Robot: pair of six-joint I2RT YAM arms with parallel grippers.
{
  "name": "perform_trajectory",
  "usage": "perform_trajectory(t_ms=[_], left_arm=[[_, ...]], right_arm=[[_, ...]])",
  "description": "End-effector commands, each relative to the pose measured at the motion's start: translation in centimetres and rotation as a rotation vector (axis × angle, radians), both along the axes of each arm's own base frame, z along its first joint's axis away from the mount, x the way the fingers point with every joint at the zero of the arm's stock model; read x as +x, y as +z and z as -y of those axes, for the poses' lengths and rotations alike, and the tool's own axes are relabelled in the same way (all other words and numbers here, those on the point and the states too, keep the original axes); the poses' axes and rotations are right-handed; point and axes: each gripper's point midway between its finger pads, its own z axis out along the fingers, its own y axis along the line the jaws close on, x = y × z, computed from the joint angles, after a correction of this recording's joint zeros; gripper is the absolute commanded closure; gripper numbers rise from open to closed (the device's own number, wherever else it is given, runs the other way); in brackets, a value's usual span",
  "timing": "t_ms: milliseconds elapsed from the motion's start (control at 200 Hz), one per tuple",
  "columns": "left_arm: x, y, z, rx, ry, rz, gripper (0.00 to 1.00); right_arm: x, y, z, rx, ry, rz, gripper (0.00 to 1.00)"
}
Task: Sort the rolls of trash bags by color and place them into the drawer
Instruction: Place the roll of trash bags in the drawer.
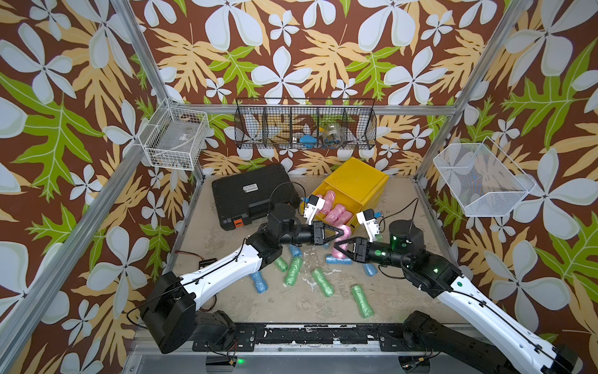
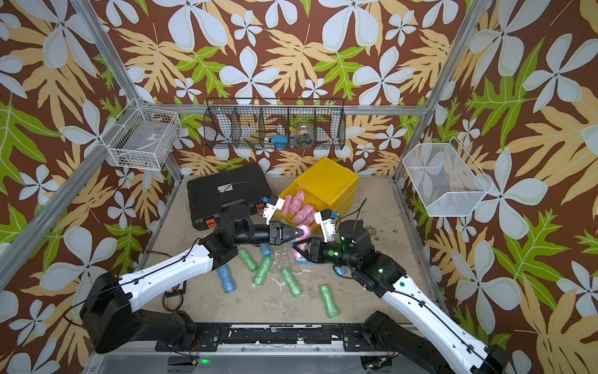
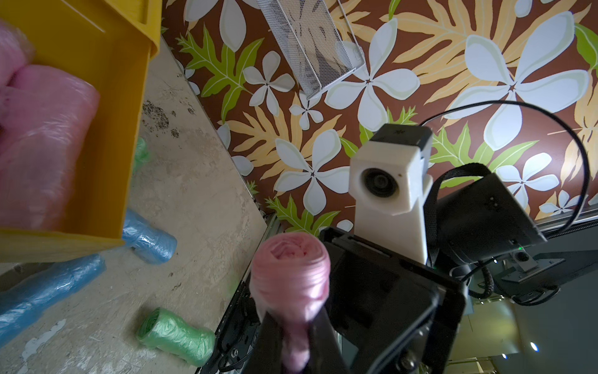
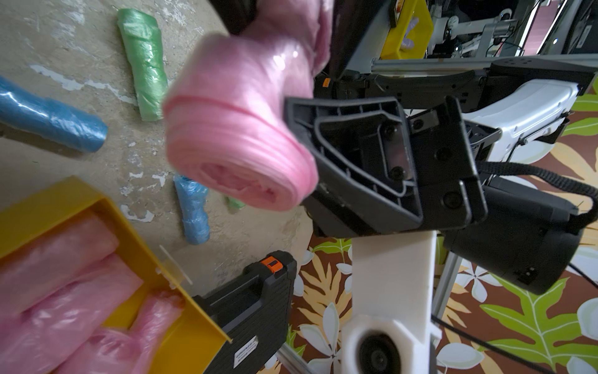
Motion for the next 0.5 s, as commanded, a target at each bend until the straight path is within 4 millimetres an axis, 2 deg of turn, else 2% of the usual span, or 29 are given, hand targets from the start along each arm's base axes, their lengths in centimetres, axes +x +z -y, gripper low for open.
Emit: perform_trajectory(t_ms=[0,90,170,305,496], left_arm=[[-0.7,1.8,0.1,-0.023,-0.041,0.060,1.00],[0.3,1.9,-0.2,0.043,-0.019,0.105,1.00],[2.1,2.3,-1.1,0.113,0.013,0.156,1.00],[5.5,3.0,-2.2,0.240,0.071,0.273,1.00],[9.5,2.3,-1.6,0.429,0.085,0.439,1.00]], right_arm=[[0.2,3.0,-0.2,0.052,0.031,0.112,0.34],[1.0,4.9,1.3,0.054,-0.029,0.169,0.15],[1.6,6.9,3.2,0.046,-0.100,0.236,0.06],[2.5,9.0,5.9,-0.001,-0.194,0.313,0.03],[3.7,8.2,7.2,-0.099,-0.248,0.328,0.03]])
